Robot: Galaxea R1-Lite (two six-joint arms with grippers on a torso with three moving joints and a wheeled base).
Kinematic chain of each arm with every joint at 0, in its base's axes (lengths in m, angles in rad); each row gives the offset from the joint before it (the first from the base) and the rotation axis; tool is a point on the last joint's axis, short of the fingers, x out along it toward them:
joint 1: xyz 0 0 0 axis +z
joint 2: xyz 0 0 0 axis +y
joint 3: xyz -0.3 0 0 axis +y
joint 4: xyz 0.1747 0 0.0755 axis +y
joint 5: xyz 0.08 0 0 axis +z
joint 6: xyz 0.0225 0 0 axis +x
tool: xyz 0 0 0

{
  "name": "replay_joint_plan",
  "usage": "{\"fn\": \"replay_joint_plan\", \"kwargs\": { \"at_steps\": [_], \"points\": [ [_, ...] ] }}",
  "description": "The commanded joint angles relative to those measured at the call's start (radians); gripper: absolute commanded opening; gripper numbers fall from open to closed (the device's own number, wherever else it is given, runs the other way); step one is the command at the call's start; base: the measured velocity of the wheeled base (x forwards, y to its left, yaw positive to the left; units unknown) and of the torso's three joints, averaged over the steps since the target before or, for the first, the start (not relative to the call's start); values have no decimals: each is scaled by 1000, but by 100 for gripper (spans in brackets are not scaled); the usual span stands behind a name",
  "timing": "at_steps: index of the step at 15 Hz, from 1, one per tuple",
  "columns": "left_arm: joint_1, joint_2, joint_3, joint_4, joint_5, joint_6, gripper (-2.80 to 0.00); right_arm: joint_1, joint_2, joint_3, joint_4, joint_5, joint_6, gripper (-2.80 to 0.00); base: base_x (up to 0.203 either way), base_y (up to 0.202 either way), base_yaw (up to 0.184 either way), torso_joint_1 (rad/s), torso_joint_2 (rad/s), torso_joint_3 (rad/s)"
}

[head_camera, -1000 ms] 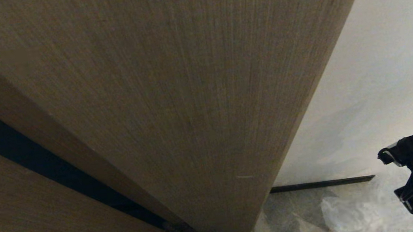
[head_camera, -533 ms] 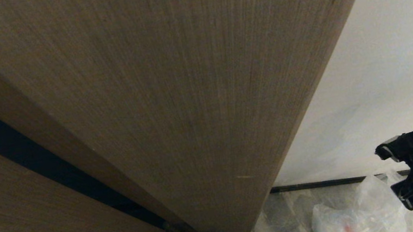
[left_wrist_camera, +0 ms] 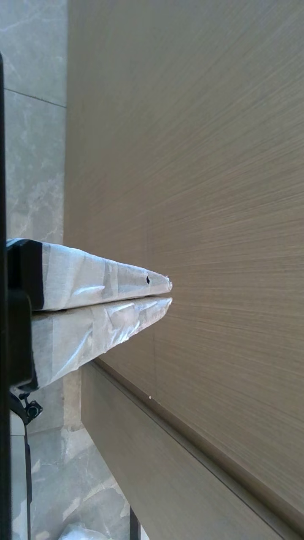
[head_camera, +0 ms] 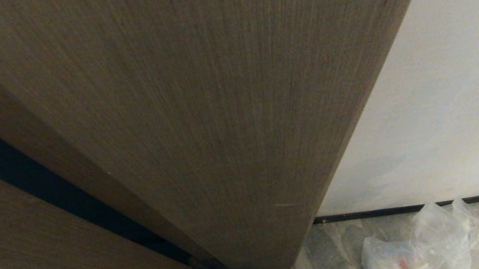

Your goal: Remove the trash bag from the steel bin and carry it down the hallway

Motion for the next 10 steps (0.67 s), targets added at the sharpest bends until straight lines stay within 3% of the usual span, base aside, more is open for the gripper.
{"fn": "replay_joint_plan", "kwargs": {
  "at_steps": [1,5,10],
  "points": [
    [0,0,0,0,0,0,-280,1,-191,17,6,5,1,-280,0,0,0,0,0,0],
    [0,0,0,-1,0,0,-280,-3,-575,117,62,156,24,-280,0,0,0,0,0,0],
    [0,0,0,0,0,0,-280,-53,-985,183,338,335,87,-280,0,0,0,0,0,0]
  ]
}}
